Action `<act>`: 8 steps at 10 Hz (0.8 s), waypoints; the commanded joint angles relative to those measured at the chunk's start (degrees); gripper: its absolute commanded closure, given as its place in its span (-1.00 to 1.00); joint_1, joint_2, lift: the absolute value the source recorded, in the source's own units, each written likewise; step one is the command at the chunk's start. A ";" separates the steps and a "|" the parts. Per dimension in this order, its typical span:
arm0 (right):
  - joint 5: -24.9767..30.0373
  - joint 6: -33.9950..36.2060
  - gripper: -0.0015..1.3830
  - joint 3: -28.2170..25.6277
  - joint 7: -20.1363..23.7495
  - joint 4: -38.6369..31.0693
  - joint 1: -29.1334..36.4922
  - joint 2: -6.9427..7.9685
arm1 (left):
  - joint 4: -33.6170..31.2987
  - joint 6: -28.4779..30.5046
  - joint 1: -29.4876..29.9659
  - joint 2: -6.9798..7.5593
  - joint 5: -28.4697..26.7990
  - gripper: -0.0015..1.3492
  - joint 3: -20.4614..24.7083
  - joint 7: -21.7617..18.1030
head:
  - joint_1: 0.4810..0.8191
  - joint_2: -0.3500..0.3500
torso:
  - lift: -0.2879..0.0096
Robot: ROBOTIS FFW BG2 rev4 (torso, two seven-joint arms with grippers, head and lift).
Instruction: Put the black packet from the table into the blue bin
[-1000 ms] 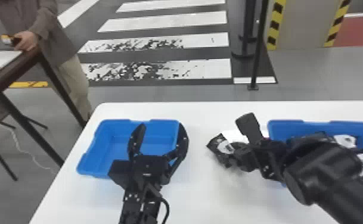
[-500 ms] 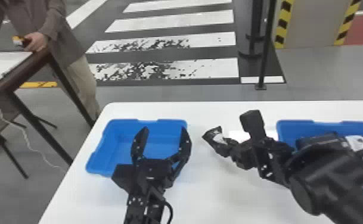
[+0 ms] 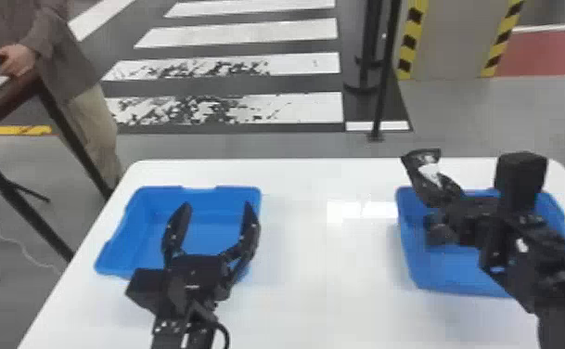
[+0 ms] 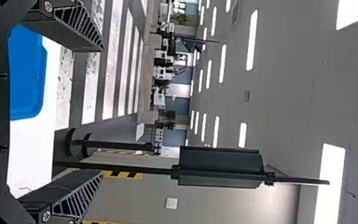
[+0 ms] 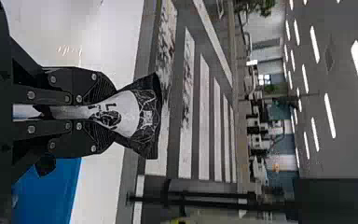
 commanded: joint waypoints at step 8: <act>5.92 -9.65 -0.84 -12.45 4.12 -11.84 15.60 1.00 | 0.00 -1.55 0.45 0.01 0.23 -0.86 0.38 0.03 | 0.27 -0.25 | 0.20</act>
